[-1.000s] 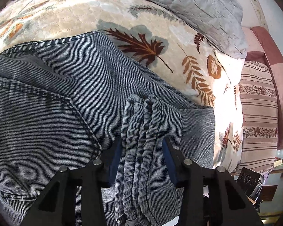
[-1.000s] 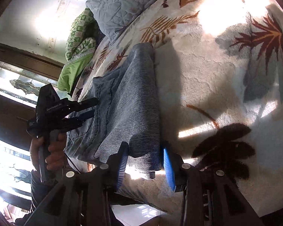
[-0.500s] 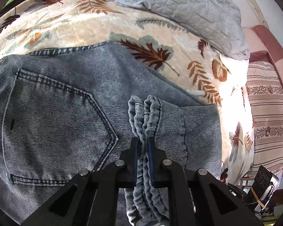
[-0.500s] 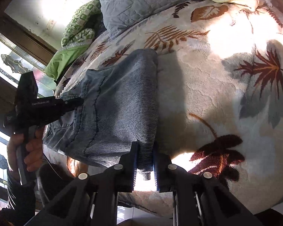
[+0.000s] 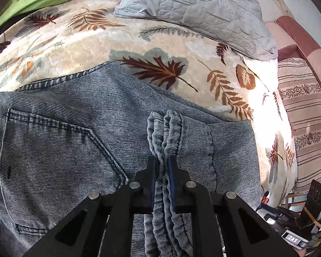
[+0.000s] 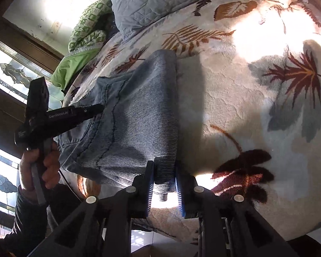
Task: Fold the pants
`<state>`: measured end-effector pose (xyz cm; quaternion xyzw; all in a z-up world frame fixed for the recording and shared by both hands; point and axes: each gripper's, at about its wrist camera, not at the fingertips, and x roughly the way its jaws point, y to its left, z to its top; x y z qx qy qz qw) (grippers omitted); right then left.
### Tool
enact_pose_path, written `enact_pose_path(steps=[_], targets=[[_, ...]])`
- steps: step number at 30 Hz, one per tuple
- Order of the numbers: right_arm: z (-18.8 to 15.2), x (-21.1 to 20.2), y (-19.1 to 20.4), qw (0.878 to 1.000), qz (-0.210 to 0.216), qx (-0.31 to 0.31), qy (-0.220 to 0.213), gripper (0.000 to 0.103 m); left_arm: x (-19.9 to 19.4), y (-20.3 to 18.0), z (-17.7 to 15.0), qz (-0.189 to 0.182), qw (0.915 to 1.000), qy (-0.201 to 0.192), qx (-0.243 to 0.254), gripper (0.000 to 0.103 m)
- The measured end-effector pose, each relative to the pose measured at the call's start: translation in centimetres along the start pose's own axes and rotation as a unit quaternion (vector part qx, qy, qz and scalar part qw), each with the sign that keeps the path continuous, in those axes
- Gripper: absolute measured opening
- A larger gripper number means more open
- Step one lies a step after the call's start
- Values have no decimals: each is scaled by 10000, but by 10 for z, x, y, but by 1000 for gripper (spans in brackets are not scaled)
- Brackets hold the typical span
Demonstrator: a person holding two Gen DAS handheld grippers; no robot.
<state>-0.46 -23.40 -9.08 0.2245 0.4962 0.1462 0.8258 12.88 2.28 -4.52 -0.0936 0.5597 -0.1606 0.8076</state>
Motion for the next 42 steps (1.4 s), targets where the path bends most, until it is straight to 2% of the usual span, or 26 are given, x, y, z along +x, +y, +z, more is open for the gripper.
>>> enact_pose_path(steps=[2,4,6,7,9,11,13,14,18,21,24,26,29,30,32,33,34,36,38,40,42], targets=[[8,-18,4,9993,-103,-48,-357,20,-11,-4,1,97,9998,-137,65,12],[20,-28,9,9984,161,62,-542,20,-28,-8,0,77,9992,-367,109,12],[33,-21,13,9968,664,166,-420,20,-46,-14,-6,-50,9986,-514,142,14],[39,-14,14,9957,824,214,-371,20,-53,-17,-12,-125,9981,-584,139,21],[50,4,12,9942,973,377,-264,20,-58,-22,-29,-213,9981,-554,150,34],[56,27,9,9931,1053,507,-77,20,-49,-26,-46,-282,9987,-364,196,36],[57,49,6,9963,661,538,124,21,-27,-28,-60,-53,9995,-21,298,36],[56,55,4,9956,671,633,189,22,-14,-26,-66,160,9992,186,310,36],[59,39,17,9979,495,407,-58,21,-12,-35,-74,381,9977,3,566,36],[66,34,21,9979,482,356,-246,21,-17,-35,-74,237,9985,-48,491,36],[70,62,8,9987,153,452,151,25,-13,-23,-78,-15,9993,-4,361,36],[70,56,8,9982,210,566,11,25,-15,-19,-80,-163,9991,-78,384,36],[67,36,27,9994,-156,126,-269,25,-19,-19,-81,-280,9988,-134,380,41],[62,30,33,9990,-227,-44,-376,25,-19,-19,-81,-372,9985,-165,376,46],[52,25,40,9975,-397,-285,-502,37,-21,-19,-84,-449,9979,-207,408,50],[47,27,41,9969,-520,-346,-476,56,-22,-20,-85,-444,9978,-225,446,51],[42,32,41,9964,-614,-413,-409,63,-23,-21,-85,-451,9975,-254,486,53],[32,40,42,9948,-784,-552,-330,63,-25,-22,-87,-469,9970,-312,531,55],[26,36,47,9925,-905,-643,-520,63,-29,-20,-88,-433,9967,-389,563,56],[23,28,53,9924,-753,-637,-733,63,-32,-17,-88,-371,9967,-480,533,58],[19,23,62,9900,-778,-785,-881,63,-33,-13,-86,-399,9970,-493,444,58]])
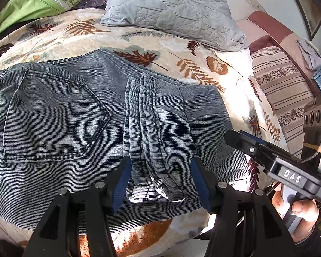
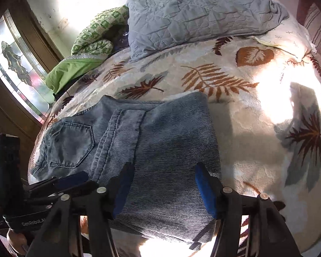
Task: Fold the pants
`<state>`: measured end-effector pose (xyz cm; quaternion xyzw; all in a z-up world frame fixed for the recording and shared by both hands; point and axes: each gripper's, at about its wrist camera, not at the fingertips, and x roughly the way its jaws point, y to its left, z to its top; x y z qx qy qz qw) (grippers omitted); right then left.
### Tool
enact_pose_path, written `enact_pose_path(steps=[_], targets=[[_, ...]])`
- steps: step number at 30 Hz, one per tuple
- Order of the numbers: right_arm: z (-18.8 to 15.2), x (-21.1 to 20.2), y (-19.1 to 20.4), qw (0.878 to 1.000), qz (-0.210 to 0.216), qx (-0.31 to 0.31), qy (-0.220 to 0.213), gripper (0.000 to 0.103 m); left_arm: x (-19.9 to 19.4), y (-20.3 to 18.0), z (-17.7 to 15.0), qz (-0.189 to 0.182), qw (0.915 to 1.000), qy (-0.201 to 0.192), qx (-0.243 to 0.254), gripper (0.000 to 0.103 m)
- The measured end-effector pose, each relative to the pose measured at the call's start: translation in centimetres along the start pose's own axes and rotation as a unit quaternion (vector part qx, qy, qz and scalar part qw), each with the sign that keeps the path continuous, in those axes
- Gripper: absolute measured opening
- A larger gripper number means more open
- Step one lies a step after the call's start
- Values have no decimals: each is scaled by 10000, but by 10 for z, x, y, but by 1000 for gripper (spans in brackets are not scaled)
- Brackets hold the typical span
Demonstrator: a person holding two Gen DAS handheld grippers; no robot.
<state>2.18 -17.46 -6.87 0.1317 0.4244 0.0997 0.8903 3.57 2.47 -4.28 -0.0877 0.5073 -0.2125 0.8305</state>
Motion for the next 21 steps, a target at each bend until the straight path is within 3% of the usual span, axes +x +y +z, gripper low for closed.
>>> enact_pose_path(steps=[2,4,10,13,19,21], targets=[[-4,5,5,9998,-34,-144,122,63,1,2,1,-36,10000,15,-52,58],[-10,25,1,9980,-186,-84,593,63,1,2,0,0,10000,21,-29,58],[-7,2,5,9999,-45,-108,-26,63,-5,4,-2,118,9999,-99,-44,58],[-12,25,0,9987,-62,-47,512,65,-12,8,-1,60,9996,-215,-149,58],[-13,0,9,9996,56,-245,-120,64,-27,21,-5,171,9974,-519,-460,62],[-15,1,9,9996,76,-264,-84,64,-36,24,-8,246,9961,-650,-544,62]])
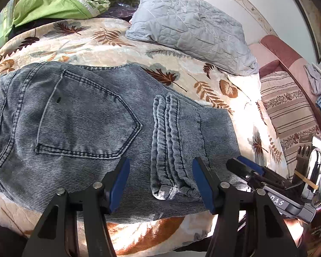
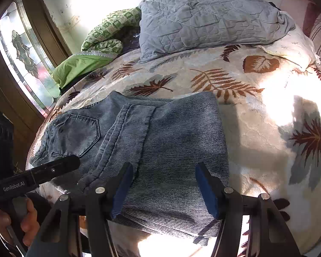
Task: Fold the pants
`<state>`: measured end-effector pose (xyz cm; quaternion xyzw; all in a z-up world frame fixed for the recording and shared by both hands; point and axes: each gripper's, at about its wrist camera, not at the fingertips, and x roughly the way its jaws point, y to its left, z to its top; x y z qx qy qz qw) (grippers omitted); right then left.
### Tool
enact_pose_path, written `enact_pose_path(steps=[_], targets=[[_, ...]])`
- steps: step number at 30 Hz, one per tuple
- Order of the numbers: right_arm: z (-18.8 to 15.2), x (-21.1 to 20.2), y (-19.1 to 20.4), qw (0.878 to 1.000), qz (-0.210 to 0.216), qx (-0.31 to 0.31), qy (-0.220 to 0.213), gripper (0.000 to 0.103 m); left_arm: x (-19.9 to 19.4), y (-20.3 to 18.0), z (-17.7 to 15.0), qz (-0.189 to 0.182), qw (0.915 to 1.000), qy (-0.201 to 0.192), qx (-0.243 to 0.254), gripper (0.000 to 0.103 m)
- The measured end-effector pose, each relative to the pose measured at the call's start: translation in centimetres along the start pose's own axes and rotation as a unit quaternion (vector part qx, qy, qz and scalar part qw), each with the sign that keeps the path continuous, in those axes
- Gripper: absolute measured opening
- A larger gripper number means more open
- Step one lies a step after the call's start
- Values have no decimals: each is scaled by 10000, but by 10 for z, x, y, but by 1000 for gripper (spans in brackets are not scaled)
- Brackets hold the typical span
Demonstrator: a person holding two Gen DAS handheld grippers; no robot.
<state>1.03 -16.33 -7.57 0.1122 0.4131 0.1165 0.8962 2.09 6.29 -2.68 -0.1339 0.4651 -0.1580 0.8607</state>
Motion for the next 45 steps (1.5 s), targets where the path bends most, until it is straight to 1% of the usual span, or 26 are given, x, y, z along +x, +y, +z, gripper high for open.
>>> enact_pose_path(steps=[2,3,4,5,6,7,10,12,15,17,18,20,21,23,25,28,29,32,34,36,39,40,41,42,45], targets=[[-4,15,-1,9992,-36,-15,402,64,-14,5,-1,25,9997,-203,-107,62],[-7,19,2,9988,-121,-165,435,65,-22,9,0,71,9993,-332,-179,62],[-7,17,8,9986,-223,-342,337,65,-31,15,0,120,9986,-444,-270,65],[-7,17,11,9980,-279,-417,374,65,-39,23,0,150,9976,-540,-401,67],[-6,17,11,9983,-232,-400,360,65,-48,32,0,176,9961,-647,-572,73],[-5,15,8,9990,-141,-290,310,65,-57,43,-1,212,9937,-777,-780,76],[-3,8,2,9999,121,-8,113,65,-76,79,-7,376,9838,-974,-1456,77],[-1,2,4,9999,121,-32,-29,65,-83,105,-15,348,9749,-971,-1975,77],[0,1,8,9998,162,-56,-53,65,-88,139,-33,99,9548,-960,-2812,77],[-1,1,11,9998,133,-122,-53,65,-85,157,-42,-93,9405,-875,-3281,77],[-1,1,12,9998,114,-158,-71,65,-82,166,-46,-216,9343,-812,-3465,77],[-2,1,15,9997,118,-209,-79,65,-79,179,-52,-320,9218,-738,-3791,77],[-3,1,16,9996,114,-224,-81,65,-77,183,-54,-357,9184,-724,-3872,77],[-4,2,17,9996,90,-252,-68,65,-72,188,-53,-413,9174,-658,-3902,77],[-5,4,17,9997,78,-246,-30,65,-66,192,-53,-453,9144,-612,-3977,77],[-6,6,16,9997,64,-251,-13,65,-64,198,-54,-507,9095,-634,-4077,77],[-6,6,16,9997,64,-251,-17,65,-65,198,-54,-511,9091,-651,-4083,77],[-6,7,15,9997,83,-221,-6,65,-73,202,-51,-347,9102,-824,-4045,77],[-5,8,14,9997,107,-201,10,65,-75,208,-48,-302,9071,-906,-4098,77],[-6,8,14,9997,97,-206,17,65,-73,213,-43,-308,9046,-890,-4158,77],[-5,9,13,9998,118,-183,26,65,-73,211,-38,-203,9109,-974,-4005,74],[-6,9,14,9998,117,-189,22,65,-74,209,-37,-102,9151,-993,-3907,60],[-6,9,14,9997,112,-196,25,65,-74,207,-36,96,9193,-973,-3811,51],[-6,9,14,9997,105,-204,29,65,-74,207,-36,235,9218,-974,-3744,37],[-7,10,13,9997,99,-212,57,65,-72,206,-38,406,9276,-1016,-3571,27]])
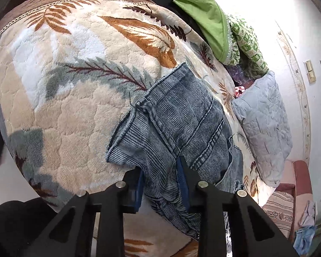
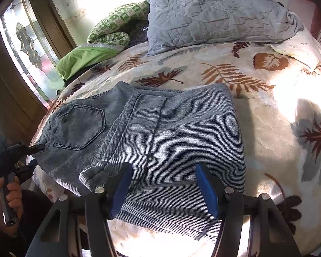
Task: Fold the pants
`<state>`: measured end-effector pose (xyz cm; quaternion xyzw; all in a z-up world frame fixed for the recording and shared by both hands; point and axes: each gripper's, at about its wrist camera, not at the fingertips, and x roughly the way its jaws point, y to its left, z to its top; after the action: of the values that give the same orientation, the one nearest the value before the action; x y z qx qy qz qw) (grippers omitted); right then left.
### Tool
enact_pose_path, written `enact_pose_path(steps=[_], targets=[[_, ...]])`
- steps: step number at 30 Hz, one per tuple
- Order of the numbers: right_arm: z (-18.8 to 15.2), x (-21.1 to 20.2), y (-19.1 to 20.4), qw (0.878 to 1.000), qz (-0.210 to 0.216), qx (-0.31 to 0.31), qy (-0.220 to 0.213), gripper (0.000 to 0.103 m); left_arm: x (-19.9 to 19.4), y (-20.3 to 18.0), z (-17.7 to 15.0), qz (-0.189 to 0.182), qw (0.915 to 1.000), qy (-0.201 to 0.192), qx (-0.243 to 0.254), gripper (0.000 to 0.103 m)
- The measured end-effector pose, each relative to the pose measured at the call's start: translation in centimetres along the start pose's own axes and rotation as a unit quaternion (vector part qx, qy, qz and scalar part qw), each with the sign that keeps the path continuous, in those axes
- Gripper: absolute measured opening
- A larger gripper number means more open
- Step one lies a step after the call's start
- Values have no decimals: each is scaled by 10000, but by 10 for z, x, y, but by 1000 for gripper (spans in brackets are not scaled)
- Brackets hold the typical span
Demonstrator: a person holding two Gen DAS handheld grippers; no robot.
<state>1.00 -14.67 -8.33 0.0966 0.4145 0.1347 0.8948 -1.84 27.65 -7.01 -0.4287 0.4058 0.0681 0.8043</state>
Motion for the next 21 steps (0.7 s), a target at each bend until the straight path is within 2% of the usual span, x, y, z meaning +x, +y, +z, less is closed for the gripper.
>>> enact_pose_path(steps=[6,10,13,15,17,18,21], targets=[[1,-2,4,10000,-68,3,50,65,-2,-3,-2,47,9996,-101,241,22],[13,-7,32,9996,-26,-271,-1,65,-2,-3,-2,28,9995,-98,298,22],[15,12,63,9973,107,-617,389,65,-1,-1,0,-35,9997,-50,250,22],[1,39,82,9901,-159,-1124,828,66,-2,-1,0,-43,9996,-39,271,22],[-12,40,100,9810,-618,-1761,524,67,-3,-3,0,-9,9993,-57,358,22],[-12,39,102,9805,-668,-1768,529,67,-3,-4,0,14,9992,-81,400,22],[-3,22,87,9927,-53,-1152,360,67,-7,-13,-2,136,9980,-187,585,22]])
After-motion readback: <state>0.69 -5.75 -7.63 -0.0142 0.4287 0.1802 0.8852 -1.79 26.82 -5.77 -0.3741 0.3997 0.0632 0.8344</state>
